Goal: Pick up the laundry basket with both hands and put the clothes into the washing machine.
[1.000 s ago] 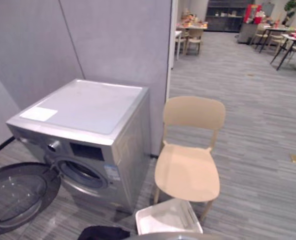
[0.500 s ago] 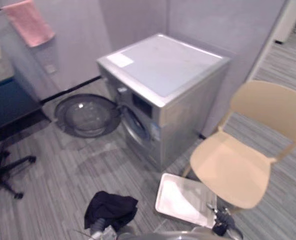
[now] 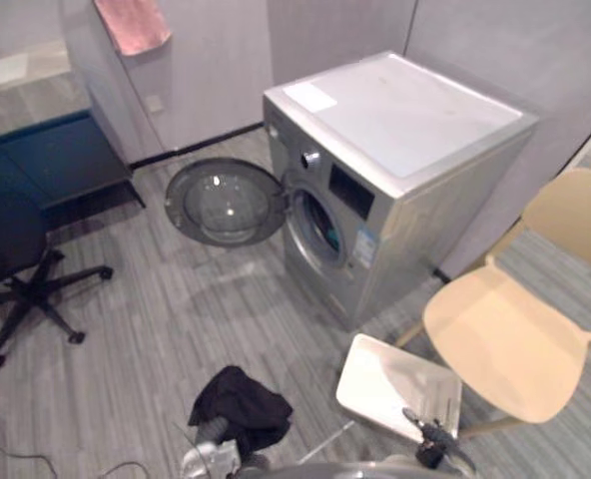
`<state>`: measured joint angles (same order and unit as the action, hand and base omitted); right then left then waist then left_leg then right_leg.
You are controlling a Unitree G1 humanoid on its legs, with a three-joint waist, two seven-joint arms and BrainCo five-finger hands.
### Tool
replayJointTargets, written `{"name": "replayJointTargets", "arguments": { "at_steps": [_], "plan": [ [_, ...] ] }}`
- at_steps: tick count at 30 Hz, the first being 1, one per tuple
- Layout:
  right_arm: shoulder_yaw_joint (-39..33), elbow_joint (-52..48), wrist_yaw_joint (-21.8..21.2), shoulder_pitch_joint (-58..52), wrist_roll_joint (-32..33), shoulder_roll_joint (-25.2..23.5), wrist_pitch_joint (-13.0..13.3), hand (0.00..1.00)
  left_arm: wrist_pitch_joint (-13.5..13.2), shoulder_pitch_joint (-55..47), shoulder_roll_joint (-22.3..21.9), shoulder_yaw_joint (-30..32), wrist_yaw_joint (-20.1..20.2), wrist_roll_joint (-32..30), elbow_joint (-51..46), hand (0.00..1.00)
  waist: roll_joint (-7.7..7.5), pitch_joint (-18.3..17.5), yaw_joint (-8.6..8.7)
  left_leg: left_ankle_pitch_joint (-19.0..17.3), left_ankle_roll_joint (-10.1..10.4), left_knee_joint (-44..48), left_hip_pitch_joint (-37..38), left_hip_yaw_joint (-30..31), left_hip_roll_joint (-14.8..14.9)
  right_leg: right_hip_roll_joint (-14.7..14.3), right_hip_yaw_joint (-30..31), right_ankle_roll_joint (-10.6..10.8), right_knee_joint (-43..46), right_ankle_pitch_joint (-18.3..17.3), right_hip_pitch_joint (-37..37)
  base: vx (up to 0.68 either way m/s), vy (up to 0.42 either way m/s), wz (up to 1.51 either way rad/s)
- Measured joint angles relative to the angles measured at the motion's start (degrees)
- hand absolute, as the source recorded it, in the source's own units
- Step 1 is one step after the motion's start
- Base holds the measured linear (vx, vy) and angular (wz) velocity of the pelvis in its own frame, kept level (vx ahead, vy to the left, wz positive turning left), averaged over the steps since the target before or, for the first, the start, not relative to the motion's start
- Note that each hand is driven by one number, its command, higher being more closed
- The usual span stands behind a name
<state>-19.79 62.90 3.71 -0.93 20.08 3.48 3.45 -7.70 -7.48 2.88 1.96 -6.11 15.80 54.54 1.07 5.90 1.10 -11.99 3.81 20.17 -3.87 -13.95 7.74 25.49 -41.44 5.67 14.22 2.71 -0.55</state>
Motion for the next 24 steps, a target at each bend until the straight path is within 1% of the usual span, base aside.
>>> {"name": "replayJointTargets", "arguments": {
  "at_steps": [1,2,3,4,5,6,7,8,9,10,11,12,13,14,15,16,17,18,19,20,21,22,23,24],
  "plan": [
    [-0.1,0.0,0.0,0.1,0.0,0.7,0.2,0.00,0.0,-0.2,-0.4,-0.3,0.0,-0.5,0.0,1.00,0.87,0.4,0.31,-1.3,-2.9,-0.2,0.1,1.9,-0.7,0.7,5.4,-10.8,5.7,-0.3,2.2,-0.05,0.208,0.82],
    [0.0,-0.3,-0.1,0.1,0.4,1.0,0.8,0.00,-0.2,-0.4,-0.1,-1.1,0.0,-0.8,0.0,1.00,0.97,0.5,1.25,-1.3,-3.9,-0.5,0.5,4.6,-1.1,-0.3,15.8,-13.7,11.2,1.0,4.9,-0.03,0.189,0.90],
    [0.0,-0.3,-0.1,0.1,0.8,0.8,0.7,0.00,-0.3,-0.5,0.2,-1.5,0.0,-0.9,0.1,1.00,1.07,0.8,1.27,-1.8,-4.6,-0.2,0.6,6.0,-1.0,-2.5,21.8,-11.2,13.5,-1.1,6.2,0.00,0.071,0.95],
    [0.1,-0.3,-0.6,-0.5,1.7,-1.0,0.7,0.00,-0.3,-0.5,2.1,-1.0,-0.1,-1.7,0.2,1.00,-0.52,0.7,1.11,-2.0,-5.1,-0.3,0.4,8.8,-0.7,-8.5,30.5,-7.0,17.6,-7.0,8.2,0.04,-0.107,1.04],
    [0.0,-0.3,-1.3,-1.1,2.5,-3.0,0.7,0.00,-0.2,0.0,3.4,0.1,0.0,-3.2,0.9,1.00,-3.14,0.7,1.28,-1.8,-5.0,-0.2,-0.2,11.8,-1.0,-13.8,34.8,-7.4,17.5,-12.6,8.4,0.07,-0.139,1.02],
    [-0.3,-0.3,-1.4,-1.6,2.6,-3.6,0.8,0.00,-0.2,0.2,3.4,0.6,0.1,-3.4,1.3,1.00,-3.89,0.7,1.26,-1.6,-5.0,-0.1,-0.9,13.0,-1.6,-15.2,36.6,-6.6,15.4,-13.6,7.5,0.08,-0.095,0.95],
    [-1.0,-0.3,-1.5,-2.2,2.8,-4.2,0.9,0.00,-0.1,0.3,3.3,1.0,0.2,-4.0,1.5,1.00,-4.77,0.5,1.29,-1.2,-4.5,0.0,-1.9,14.1,-2.5,-15.3,38.0,-5.5,13.4,-13.8,5.5,0.07,-0.041,0.77],
    [-2.7,-0.4,-1.5,-2.8,3.1,-5.0,1.0,0.00,0.1,1.3,3.3,1.6,1.0,-5.5,1.6,1.00,-6.07,0.4,1.24,-0.6,-4.0,-0.1,-2.2,15.7,-3.2,-15.4,39.3,-4.1,14.0,-14.1,5.1,0.09,-0.071,0.95],
    [-4.0,-0.9,-1.4,-3.9,4.0,-5.1,1.0,0.00,0.6,2.3,2.1,2.8,1.2,-6.9,1.7,1.00,-4.70,1.2,1.34,-0.2,-4.5,-1.6,-0.8,18.2,-2.9,-16.7,40.7,-6.0,21.0,-13.5,8.4,0.12,-0.130,1.06],
    [-5.7,-1.5,-1.5,-4.9,5.2,-5.4,1.3,0.00,0.8,2.8,1.1,3.3,1.1,-7.5,1.8,1.00,-3.13,1.5,1.65,0.3,-4.4,-4.2,0.7,20.5,-1.1,-20.3,41.7,-4.1,19.7,-17.4,9.4,0.14,-0.193,0.83],
    [-5.8,-1.7,-1.5,-4.9,5.2,-5.4,1.3,0.00,0.8,3.3,0.8,3.6,1.1,-7.5,1.9,1.00,-2.82,1.4,1.78,0.6,-3.8,-5.1,1.1,21.3,-0.4,-22.6,41.6,-4.2,17.0,-17.8,10.0,0.17,-0.305,0.80],
    [-5.8,-2.0,-1.5,-5.2,5.2,-5.8,1.3,0.00,0.9,5.0,0.8,3.5,1.1,-7.6,2.2,1.00,-4.06,1.1,1.70,1.0,-2.9,-6.5,1.2,22.5,-1.0,-24.8,41.6,-4.2,10.0,-17.2,11.3,0.12,-0.295,0.97],
    [-6.8,-1.7,-1.5,-5.7,5.2,-5.8,1.3,0.00,1.1,6.5,0.4,3.4,1.1,-7.6,2.8,1.00,-5.12,1.0,2.79,1.3,-1.9,-6.6,0.6,24.5,-1.9,-25.0,40.9,-4.9,9.4,-15.1,10.6,0.21,-0.300,1.18],
    [-9.0,-1.5,-1.2,-6.4,5.3,-6.2,1.4,0.00,1.0,6.5,-1.4,2.8,1.3,-7.7,2.6,1.00,-4.20,0.5,3.00,2.1,-0.7,-6.5,1.7,25.0,-1.6,-24.7,38.4,-5.4,8.7,-15.2,9.8,0.20,-0.189,0.92],
    [-9.7,-1.6,-1.2,-6.5,5.6,-6.1,1.6,0.00,0.9,6.6,-2.7,2.7,1.7,-7.7,2.2,1.00,-3.41,0.4,3.07,1.7,-0.3,-6.1,2.0,24.6,-1.0,-25.1,37.8,-5.9,8.4,-16.0,8.9,0.23,-0.160,0.52],
    [-9.7,-1.7,-1.2,-6.5,6.5,-6.0,1.6,0.00,1.0,6.5,-3.9,2.7,2.2,-7.7,2.2,1.00,-2.13,0.3,3.21,1.0,0.9,-6.0,2.4,24.8,0.0,-25.9,36.9,-6.0,7.9,-16.4,7.5,0.23,-0.131,0.11],
    [-9.6,-2.0,-1.2,-6.5,7.2,-6.2,1.5,0.00,1.0,6.3,-5.0,2.7,2.3,-7.7,2.2,1.00,-0.81,0.1,2.97,0.0,3.0,-5.1,3.2,24.3,1.5,-27.4,37.0,-6.1,6.8,-16.5,6.0,0.19,-0.096,-0.02],
    [-9.5,-2.5,-1.3,-6.9,7.4,-5.9,1.5,0.00,1.0,6.0,-5.3,2.7,2.3,-7.7,2.2,1.00,-0.44,-0.2,2.90,-0.4,3.9,-4.1,3.4,23.8,2.1,-27.9,37.1,-6.3,6.2,-16.5,5.1,0.24,-0.094,-0.20],
    [-9.3,-3.9,-1.2,-7.2,7.7,-6.2,1.5,0.00,1.0,5.6,-5.5,2.7,2.3,-7.6,1.8,1.00,-0.29,-0.3,2.89,-1.0,5.5,-0.5,3.2,22.2,2.7,-28.7,37.6,-6.7,5.2,-16.7,3.0,0.20,-0.079,-0.15],
    [-9.1,-4.9,-1.2,-7.2,8.1,-6.6,1.7,0.00,1.0,5.0,-5.6,2.7,2.3,-7.6,0.6,1.00,-0.43,-0.4,3.09,-1.2,6.9,7.2,0.4,21.8,2.8,-29.1,37.8,-7.0,4.0,-16.9,1.5,0.21,-0.082,-0.12],
    [-8.6,-5.6,-1.2,-7.2,8.5,-6.8,1.8,0.00,1.0,4.6,-5.7,2.8,2.3,-7.6,-0.5,1.00,-0.38,-0.4,2.94,-0.8,7.5,12.3,-1.9,21.9,2.8,-29.4,38.0,-7.1,3.4,-17.0,0.8,0.14,-0.055,-0.10],
    [-8.1,-6.5,-1.3,-7.4,8.7,-6.8,2.1,0.00,1.0,4.0,-6.0,2.8,2.3,-7.6,-2.4,1.00,0.09,-0.2,2.83,1.9,11.0,23.4,-6.9,21.9,3.4,-30.1,38.2,-7.1,2.5,-17.0,-0.9,0.15,-0.004,-0.19],
    [-7.0,-6.9,-1.1,-7.5,8.8,-6.4,2.3,0.00,1.0,3.8,-6.1,2.9,2.3,-7.6,-2.8,1.00,0.71,0.0,2.55,7.1,11.0,32.3,-10.5,21.7,4.0,-30.9,38.8,-7.2,1.5,-17.0,-3.2,0.13,0.029,-0.25],
    [-6.7,-7.1,-1.1,-7.5,8.8,-6.4,2.4,0.00,1.0,3.7,-6.1,2.9,2.3,-7.6,-2.8,1.00,0.93,0.1,2.39,10.3,10.8,35.5,-11.7,21.5,4.3,-31.2,39.5,-7.4,0.9,-16.9,-4.5,0.17,0.070,-0.43]
  ]
}}
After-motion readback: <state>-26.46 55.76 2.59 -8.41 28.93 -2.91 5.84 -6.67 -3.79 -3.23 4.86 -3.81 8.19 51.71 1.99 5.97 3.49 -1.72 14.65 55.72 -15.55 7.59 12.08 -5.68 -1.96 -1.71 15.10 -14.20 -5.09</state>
